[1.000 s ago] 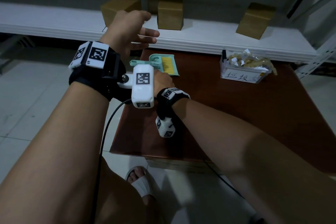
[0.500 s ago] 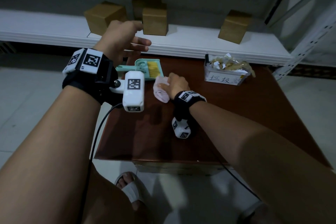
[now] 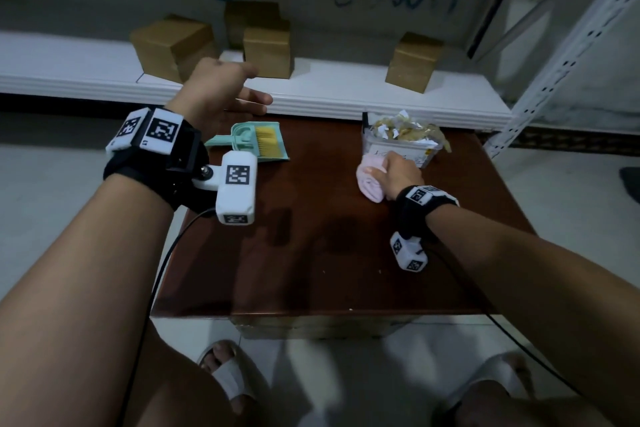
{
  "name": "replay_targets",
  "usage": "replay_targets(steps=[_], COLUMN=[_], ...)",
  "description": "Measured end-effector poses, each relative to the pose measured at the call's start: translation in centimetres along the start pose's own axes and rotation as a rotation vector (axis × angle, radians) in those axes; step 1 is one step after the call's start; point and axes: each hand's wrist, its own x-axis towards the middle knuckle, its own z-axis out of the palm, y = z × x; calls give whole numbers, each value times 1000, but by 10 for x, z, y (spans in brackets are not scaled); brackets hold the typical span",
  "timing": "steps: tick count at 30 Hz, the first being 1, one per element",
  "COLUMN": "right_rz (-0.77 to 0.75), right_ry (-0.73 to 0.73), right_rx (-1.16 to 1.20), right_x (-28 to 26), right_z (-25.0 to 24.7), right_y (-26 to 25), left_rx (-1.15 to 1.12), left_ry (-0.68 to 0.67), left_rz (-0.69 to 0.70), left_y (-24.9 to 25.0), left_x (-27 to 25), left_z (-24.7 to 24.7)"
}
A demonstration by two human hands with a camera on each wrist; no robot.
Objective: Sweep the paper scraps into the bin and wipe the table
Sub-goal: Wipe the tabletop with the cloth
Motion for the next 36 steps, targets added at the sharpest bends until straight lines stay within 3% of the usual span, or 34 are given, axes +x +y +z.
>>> replay_targets(steps=[22, 36], right_rz=[403, 576], right_ry=[155, 131], right_rx=[23, -17], right_x=[-8, 1], right_z=[-64, -83], right_y=[164, 185], left_rx=[84, 115], left_ry=[-76, -98], left_rz=[32, 30], left_y=[1, 2], left_x=[1, 0], left_z=[30, 40])
